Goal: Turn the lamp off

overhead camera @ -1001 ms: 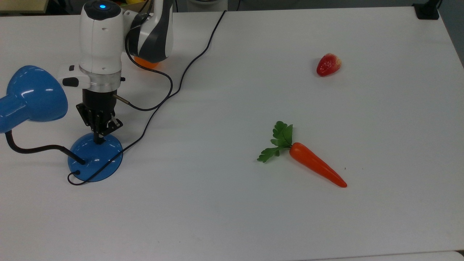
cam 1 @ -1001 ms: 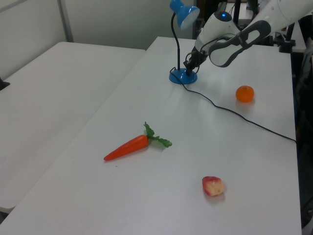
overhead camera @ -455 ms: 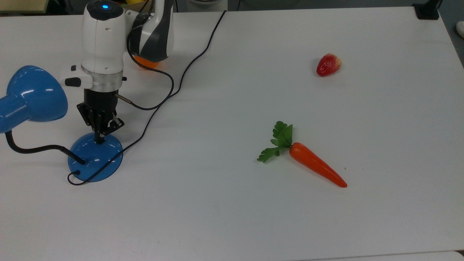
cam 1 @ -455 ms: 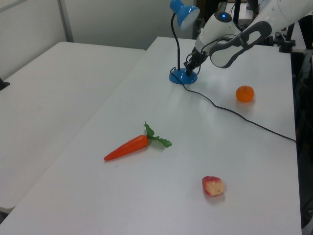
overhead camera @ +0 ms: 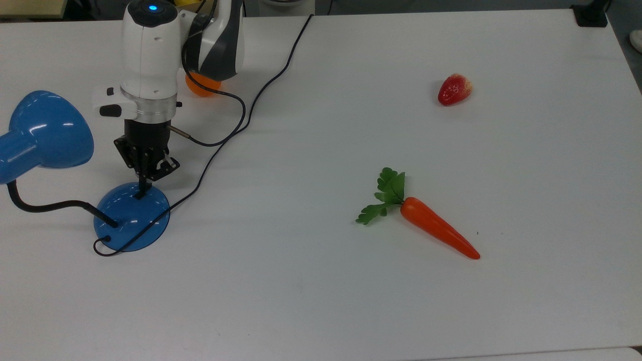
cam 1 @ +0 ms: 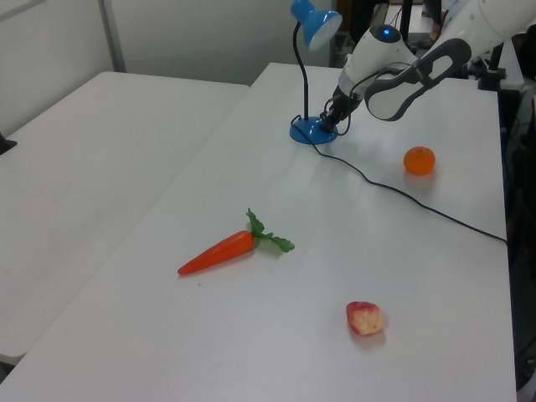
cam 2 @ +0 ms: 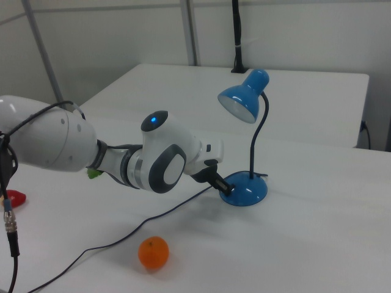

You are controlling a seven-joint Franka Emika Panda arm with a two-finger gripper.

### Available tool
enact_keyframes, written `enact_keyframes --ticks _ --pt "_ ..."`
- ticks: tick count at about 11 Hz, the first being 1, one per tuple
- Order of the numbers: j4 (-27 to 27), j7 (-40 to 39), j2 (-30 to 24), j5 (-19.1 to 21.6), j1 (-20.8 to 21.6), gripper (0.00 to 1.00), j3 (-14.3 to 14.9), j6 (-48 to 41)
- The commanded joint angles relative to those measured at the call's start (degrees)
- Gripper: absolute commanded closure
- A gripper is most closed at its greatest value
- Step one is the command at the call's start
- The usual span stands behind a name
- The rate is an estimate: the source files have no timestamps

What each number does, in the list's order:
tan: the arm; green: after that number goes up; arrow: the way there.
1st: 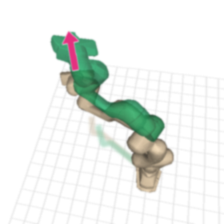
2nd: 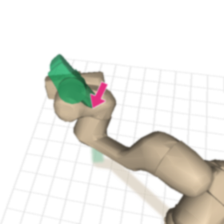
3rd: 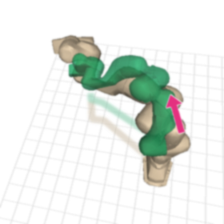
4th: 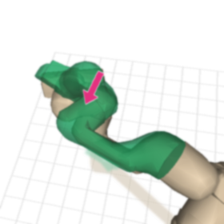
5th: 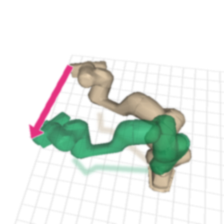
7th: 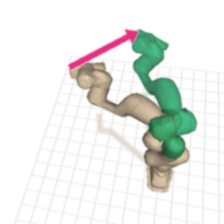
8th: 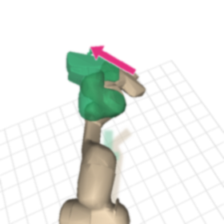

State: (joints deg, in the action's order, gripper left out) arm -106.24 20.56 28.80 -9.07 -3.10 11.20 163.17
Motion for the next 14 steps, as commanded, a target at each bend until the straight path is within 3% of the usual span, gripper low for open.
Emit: enact_keyframes --ticks 1,3,7,9,11,12,13,14 --pt "-4.2 1.0 -0.7 -1.3 -0.8 1.0 -0.7 2.2" --pt "-4.2 1.1 -2.2 -1.3 -2.8 1.0 -2.8 0.4" --pt "-3.8 0.4 -10.2 -0.2 -3.5 1.0 -4.8 -14.3" --pt "-4.1 -2.6 -15.7 1.7 -3.8 0.9 -5.8 -24.8" --pt "-4.1 -9.5 -20.9 6.6 -3.1 0.66 -6.0 -34.4" --pt "-4.0 -12.4 -22.9 7.6 -2.8 0.34 -6.0 -39.0" --pt "-3.9 -13.6 -24.6 7.6 -2.5 0.12 -6.0 -42.5" --pt "-3.9 -14.1 -25.7 7.6 -1.2 0.0 -5.8 -44.5"
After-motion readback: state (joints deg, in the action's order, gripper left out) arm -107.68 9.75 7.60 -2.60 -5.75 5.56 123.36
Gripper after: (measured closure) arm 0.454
